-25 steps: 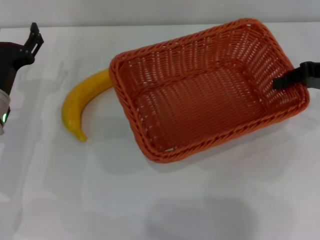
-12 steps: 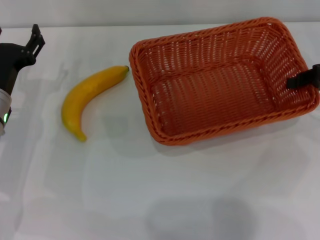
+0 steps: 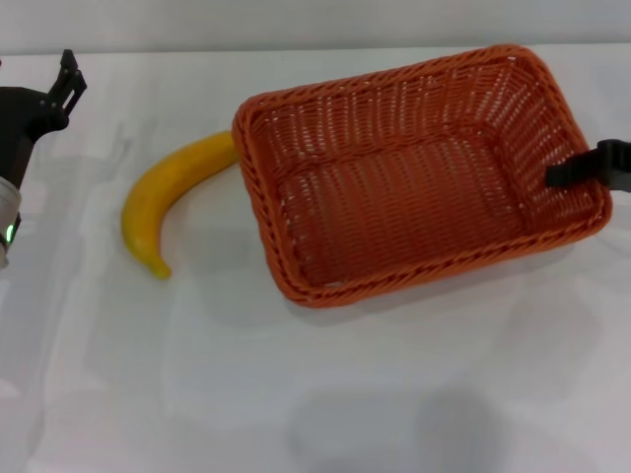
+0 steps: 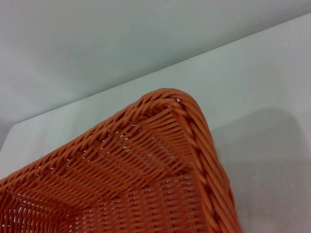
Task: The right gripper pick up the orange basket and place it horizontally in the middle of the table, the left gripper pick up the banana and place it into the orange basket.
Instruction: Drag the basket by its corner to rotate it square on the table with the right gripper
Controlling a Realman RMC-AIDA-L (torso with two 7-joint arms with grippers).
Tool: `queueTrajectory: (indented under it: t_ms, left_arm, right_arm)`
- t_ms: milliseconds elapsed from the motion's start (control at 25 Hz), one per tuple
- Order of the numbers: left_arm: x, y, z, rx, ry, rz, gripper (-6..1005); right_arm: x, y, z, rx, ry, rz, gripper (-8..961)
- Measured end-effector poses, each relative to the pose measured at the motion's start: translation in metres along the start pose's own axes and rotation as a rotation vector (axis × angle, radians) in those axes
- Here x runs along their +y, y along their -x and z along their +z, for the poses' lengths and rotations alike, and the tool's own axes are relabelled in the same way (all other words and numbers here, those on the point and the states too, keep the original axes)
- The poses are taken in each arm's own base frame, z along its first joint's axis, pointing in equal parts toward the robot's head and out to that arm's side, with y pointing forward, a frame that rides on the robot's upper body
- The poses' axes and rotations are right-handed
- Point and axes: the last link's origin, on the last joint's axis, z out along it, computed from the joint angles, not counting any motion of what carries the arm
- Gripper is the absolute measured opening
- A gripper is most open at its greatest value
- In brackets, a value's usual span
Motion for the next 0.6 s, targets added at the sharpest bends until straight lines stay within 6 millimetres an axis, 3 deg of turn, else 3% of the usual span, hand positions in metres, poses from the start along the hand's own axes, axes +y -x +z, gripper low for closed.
queueTrajectory:
  t_ms: [600]
  left_arm:
    - [-0.0017,0.0006,-0.001,-0.002,-0.004,0.001,892]
  right_arm:
    - [-0.0024,-0.0087,0.0018,-0.035,-0.01,0.014,200]
